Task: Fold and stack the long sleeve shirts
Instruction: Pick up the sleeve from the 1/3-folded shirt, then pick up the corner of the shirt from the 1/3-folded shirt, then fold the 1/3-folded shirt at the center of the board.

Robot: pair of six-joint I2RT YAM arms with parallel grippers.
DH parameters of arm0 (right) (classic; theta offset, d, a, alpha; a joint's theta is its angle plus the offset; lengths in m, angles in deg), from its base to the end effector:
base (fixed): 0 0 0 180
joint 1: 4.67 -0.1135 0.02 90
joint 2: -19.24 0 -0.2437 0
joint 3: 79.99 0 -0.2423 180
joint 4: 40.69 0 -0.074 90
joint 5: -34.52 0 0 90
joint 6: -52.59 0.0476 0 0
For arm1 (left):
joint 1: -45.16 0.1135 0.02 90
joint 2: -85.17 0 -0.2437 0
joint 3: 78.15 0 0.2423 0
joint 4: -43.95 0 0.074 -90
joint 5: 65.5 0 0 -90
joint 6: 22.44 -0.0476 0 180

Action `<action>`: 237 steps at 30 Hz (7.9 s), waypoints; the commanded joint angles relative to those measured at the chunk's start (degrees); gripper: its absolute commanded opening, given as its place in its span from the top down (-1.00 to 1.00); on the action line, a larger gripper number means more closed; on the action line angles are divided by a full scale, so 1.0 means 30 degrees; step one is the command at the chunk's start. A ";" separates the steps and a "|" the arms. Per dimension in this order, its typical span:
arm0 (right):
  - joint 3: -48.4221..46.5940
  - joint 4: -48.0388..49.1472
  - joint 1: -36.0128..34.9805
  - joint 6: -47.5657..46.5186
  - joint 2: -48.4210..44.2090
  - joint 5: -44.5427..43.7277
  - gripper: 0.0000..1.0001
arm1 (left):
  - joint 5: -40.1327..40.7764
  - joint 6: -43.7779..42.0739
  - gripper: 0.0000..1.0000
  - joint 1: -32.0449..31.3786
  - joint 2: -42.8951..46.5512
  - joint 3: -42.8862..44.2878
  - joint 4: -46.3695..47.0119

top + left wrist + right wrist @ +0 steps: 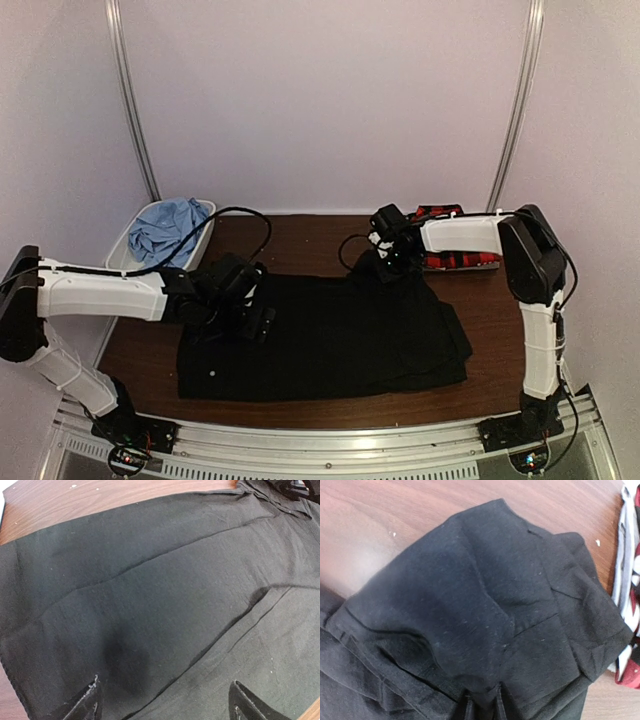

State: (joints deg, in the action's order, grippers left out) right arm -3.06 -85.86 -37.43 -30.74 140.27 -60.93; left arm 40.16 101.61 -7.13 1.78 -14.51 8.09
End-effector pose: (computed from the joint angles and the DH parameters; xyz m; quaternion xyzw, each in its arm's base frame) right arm 0.3649 0.2294 0.1393 -0.2085 0.9490 0.0348 0.2341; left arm 0.1861 -0.2197 0.1748 0.1102 0.9408 -0.1055 0.3026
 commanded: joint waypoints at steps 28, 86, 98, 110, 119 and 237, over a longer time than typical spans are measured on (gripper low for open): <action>0.0563 -0.5954 -0.0214 0.2299 -1.2038 -0.1201 1.00 | -0.3292 -0.2569 -0.75 0.7687 -0.0298 0.3177 0.0490; -0.2147 -1.4595 -0.2145 0.4354 -1.8093 0.0358 1.00 | -0.9214 -0.9806 1.00 1.3772 -0.6661 1.0784 -0.5193; 0.0450 -1.6010 -0.2207 0.6646 -2.1961 0.3506 1.00 | -0.7543 -0.9416 1.00 1.2556 -0.2092 0.6483 -0.3895; 0.3036 -1.6048 -0.2200 0.8313 -2.6304 0.5083 1.00 | -0.5896 -0.9443 1.00 1.1371 0.0717 0.2870 -0.2773; 0.4974 -1.6051 -0.2208 0.8466 -2.7662 0.5498 1.00 | -0.4453 -0.9417 0.92 1.0571 0.1165 0.1695 -0.2697; 1.3979 0.2384 0.4150 0.3456 -1.4702 0.7932 -0.42 | 0.2182 -2.0087 -0.38 -0.4418 -1.2097 1.2976 0.0026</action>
State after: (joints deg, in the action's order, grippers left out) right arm 37.92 -81.86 -25.78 -20.92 98.48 -39.40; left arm 41.37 47.36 -20.20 -31.71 20.79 11.39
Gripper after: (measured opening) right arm 0.712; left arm 0.697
